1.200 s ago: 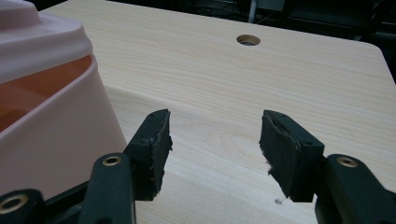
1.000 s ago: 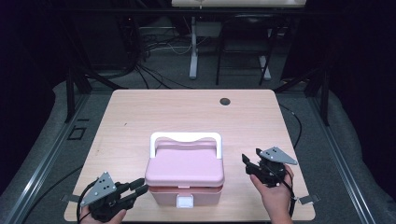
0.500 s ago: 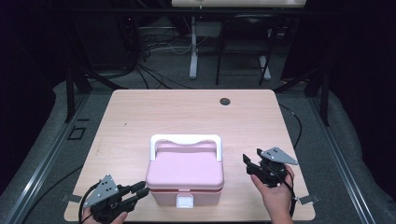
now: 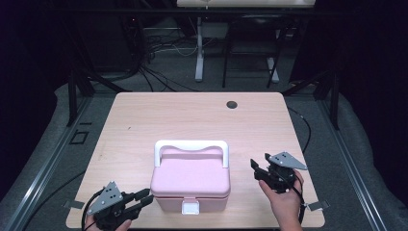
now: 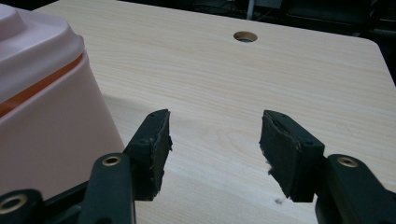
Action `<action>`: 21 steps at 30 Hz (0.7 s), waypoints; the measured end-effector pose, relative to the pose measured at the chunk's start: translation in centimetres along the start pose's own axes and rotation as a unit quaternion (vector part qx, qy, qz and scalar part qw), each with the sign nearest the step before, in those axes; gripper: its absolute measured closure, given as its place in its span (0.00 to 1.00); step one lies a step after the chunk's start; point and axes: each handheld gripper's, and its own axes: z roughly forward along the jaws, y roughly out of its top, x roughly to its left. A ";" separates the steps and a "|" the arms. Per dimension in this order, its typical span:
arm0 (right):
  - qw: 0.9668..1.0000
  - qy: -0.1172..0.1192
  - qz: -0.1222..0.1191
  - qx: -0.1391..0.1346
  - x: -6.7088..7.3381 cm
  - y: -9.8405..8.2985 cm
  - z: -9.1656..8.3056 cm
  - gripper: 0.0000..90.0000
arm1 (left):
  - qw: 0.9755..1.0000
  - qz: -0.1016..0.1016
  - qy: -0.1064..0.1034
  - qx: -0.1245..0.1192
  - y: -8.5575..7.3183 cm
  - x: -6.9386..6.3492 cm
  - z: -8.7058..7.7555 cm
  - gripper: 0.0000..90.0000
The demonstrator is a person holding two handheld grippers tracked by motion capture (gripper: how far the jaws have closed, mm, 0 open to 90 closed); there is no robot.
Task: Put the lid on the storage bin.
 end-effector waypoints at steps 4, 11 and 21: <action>1.000 0.000 0.000 0.000 0.0 0.0 0.0 0.47 | 1.000 0.001 0.000 0.007 -0.1 0.1 -0.1 0.80; 1.000 -0.001 0.000 -0.001 -0.1 0.0 0.0 0.47 | 1.000 -0.001 0.000 0.007 -0.3 0.1 0.0 0.80; 1.000 -0.004 0.001 -0.004 -0.1 -0.1 0.0 0.47 | 1.000 -0.002 -0.002 0.011 -0.4 0.2 -0.1 0.80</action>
